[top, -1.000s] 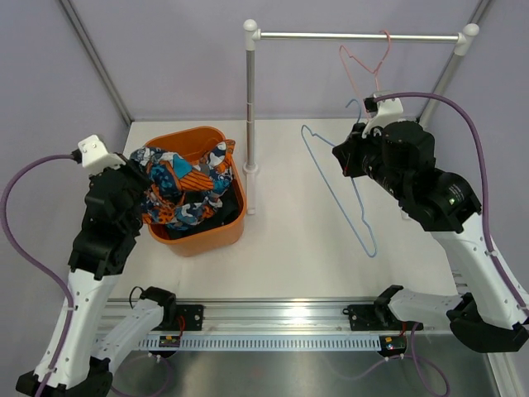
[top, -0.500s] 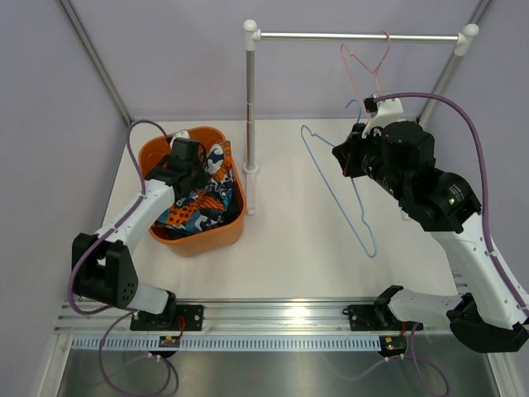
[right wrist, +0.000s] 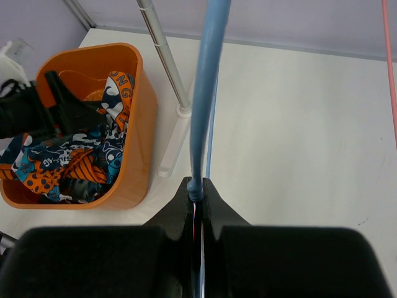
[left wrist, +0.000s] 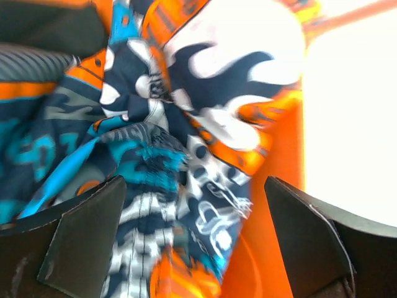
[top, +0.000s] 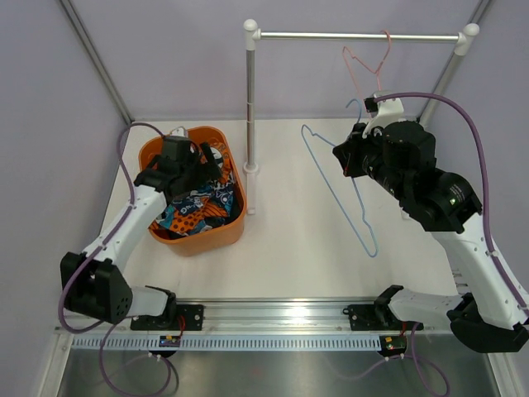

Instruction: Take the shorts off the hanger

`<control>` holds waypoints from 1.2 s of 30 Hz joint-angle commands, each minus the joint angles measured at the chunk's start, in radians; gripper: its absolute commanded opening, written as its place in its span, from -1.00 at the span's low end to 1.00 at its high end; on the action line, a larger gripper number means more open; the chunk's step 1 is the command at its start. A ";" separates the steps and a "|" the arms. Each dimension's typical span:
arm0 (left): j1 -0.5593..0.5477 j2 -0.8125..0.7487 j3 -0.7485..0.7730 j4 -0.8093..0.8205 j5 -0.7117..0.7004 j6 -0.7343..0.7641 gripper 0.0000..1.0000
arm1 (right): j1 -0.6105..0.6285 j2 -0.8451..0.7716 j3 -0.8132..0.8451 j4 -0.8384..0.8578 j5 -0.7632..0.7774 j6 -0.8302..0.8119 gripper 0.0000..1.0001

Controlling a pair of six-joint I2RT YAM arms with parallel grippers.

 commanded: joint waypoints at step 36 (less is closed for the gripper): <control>-0.026 -0.835 -0.283 -0.086 0.205 0.274 0.98 | -0.354 0.553 0.588 0.230 -0.318 -0.198 -1.00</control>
